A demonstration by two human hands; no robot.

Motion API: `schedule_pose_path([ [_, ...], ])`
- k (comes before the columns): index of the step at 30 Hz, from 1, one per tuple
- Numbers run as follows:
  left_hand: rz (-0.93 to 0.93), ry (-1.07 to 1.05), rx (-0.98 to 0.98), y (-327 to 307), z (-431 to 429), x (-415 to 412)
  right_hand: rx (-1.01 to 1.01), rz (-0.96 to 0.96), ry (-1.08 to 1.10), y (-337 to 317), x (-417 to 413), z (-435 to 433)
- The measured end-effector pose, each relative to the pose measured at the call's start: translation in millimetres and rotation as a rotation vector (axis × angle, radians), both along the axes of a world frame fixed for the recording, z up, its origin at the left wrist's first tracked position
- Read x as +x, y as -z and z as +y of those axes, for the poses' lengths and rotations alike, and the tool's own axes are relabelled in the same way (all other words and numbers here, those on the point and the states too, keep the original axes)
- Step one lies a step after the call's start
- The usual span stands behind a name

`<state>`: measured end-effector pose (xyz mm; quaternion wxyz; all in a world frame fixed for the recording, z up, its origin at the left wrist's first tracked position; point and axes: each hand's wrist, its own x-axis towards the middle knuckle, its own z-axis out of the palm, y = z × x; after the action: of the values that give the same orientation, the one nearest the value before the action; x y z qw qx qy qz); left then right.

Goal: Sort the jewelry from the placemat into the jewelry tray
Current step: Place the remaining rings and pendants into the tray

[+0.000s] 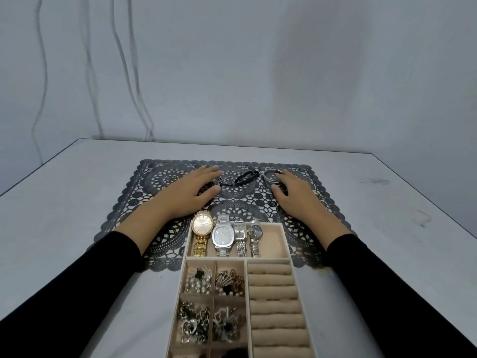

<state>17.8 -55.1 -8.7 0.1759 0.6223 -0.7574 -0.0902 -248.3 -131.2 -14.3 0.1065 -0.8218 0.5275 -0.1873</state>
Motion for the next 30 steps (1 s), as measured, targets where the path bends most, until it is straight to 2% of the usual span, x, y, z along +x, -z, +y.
schedule_pose_path([
  [7, -0.019, 0.074, 0.006, -6, -26, -19, -0.103, -0.166, 0.006, -2, 1, -15],
  [16, -0.015, 0.143, -0.003, -11, -55, -34, -0.113, -0.255, 0.046, -10, 4, -32],
  [23, 0.073, 0.15, -0.1, -11, -71, -36, -0.07, -0.265, 0.072, -12, 4, -52],
  [30, 0.21, 0.069, -0.136, -7, -77, -33, -0.038, -0.331, 0.067, -15, 5, -60],
])
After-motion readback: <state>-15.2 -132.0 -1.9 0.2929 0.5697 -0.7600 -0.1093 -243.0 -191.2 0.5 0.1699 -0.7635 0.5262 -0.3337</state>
